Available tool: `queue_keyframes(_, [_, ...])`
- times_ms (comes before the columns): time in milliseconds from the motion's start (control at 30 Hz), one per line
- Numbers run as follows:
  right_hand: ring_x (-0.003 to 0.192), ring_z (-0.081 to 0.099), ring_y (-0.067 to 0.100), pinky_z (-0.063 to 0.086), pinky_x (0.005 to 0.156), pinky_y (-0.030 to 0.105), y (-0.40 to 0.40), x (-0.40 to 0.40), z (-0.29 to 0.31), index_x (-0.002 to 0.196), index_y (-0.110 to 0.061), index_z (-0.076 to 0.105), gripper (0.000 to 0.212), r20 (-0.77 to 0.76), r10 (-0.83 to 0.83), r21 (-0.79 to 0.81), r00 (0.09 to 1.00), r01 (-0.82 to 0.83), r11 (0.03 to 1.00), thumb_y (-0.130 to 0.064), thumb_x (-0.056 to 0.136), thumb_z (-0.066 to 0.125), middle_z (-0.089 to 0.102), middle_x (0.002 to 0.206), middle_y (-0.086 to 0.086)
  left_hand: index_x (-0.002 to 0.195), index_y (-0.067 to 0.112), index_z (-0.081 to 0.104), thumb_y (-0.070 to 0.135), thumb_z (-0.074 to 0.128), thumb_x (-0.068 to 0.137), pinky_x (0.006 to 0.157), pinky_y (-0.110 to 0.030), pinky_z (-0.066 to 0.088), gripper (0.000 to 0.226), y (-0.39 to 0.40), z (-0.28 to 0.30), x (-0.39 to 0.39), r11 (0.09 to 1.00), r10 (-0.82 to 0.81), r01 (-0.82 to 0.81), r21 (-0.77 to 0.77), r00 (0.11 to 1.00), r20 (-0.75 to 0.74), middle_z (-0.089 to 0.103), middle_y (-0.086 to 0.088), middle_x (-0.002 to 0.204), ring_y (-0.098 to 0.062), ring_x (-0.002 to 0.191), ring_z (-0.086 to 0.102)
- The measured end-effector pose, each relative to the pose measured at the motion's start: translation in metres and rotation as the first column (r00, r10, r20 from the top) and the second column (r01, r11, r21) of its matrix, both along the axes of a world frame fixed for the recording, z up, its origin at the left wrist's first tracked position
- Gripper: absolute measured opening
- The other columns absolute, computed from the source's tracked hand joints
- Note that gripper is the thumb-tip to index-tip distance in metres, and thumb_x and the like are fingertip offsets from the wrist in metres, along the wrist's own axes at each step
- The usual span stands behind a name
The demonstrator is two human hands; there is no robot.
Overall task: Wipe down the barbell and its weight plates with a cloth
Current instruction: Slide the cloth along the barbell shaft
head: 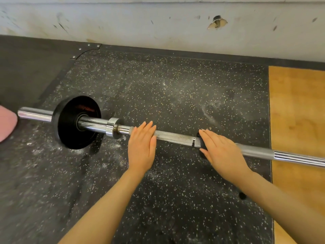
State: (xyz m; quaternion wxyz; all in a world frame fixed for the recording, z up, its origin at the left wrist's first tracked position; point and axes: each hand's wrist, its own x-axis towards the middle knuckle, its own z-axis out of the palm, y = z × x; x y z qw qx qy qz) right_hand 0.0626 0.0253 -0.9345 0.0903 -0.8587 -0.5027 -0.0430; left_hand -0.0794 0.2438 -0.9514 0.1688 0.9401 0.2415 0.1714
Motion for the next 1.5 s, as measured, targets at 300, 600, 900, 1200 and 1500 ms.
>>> queue_keyframes(300, [0.102,0.069,0.022,0.055,0.084,0.034,-0.008,-0.037,0.005,0.124,-0.004,0.063,0.057,-0.051,0.069,-0.054,0.996,-0.071,0.996,-0.032,0.078,0.079,0.069,0.118,0.01,0.13,0.01,0.06,0.034,0.023,0.103,0.116,-0.037,0.025,0.052,-0.022,0.008,-0.052,1.0,0.012,-0.012,-0.019,1.0,0.002,0.056,-0.002,0.137,-0.021,0.132,0.047])
queue_keyframes(600, [0.12,0.06,0.023,0.049,0.096,0.034,-0.011,-0.055,0.001,0.138,-0.005,0.051,0.057,-0.158,0.112,-0.093,0.981,-0.127,0.987,-0.034,0.09,0.065,0.058,0.135,0.009,0.137,0.009,0.053,0.036,0.015,0.1,0.116,-0.043,0.027,0.059,-0.021,0.008,-0.033,0.985,0.166,-0.151,0.087,0.965,-0.203,0.049,-0.005,0.145,-0.023,0.14,0.037])
queue_keyframes(900, [0.127,0.052,0.021,0.044,0.104,0.035,-0.039,-0.042,0.005,0.149,-0.012,0.034,0.06,-0.265,0.022,-0.169,0.964,-0.069,0.983,-0.044,0.099,0.044,0.047,0.146,0.003,0.134,0.006,0.055,0.032,0.018,0.101,0.115,-0.043,0.03,0.056,-0.02,0.005,-0.035,0.984,0.158,-0.137,0.116,0.969,-0.191,0.052,-0.008,0.141,-0.026,0.138,0.04])
queue_keyframes(1200, [0.137,0.042,0.025,0.037,0.109,0.036,0.014,-0.052,0.002,0.15,-0.006,0.029,0.06,-0.231,0.205,-0.153,0.951,-0.244,0.958,-0.038,0.102,0.042,0.038,0.152,0.012,0.134,0.008,0.056,0.032,0.018,0.1,0.114,-0.041,0.029,0.056,-0.02,0.004,-0.031,0.981,0.168,-0.143,0.129,0.964,-0.207,0.053,-0.006,0.141,-0.024,0.139,0.039])
queue_keyframes(1500, [0.125,0.054,0.022,0.046,0.098,0.034,0.006,-0.055,0.004,0.147,-0.009,0.036,0.061,-0.281,0.114,-0.156,0.953,-0.162,0.974,-0.044,0.098,0.047,0.048,0.145,0.006,0.135,0.008,0.055,0.031,0.02,0.1,0.115,-0.039,0.026,0.054,-0.023,0.006,-0.036,0.984,0.161,-0.141,0.105,0.966,-0.203,0.051,-0.006,0.143,-0.024,0.138,0.04])
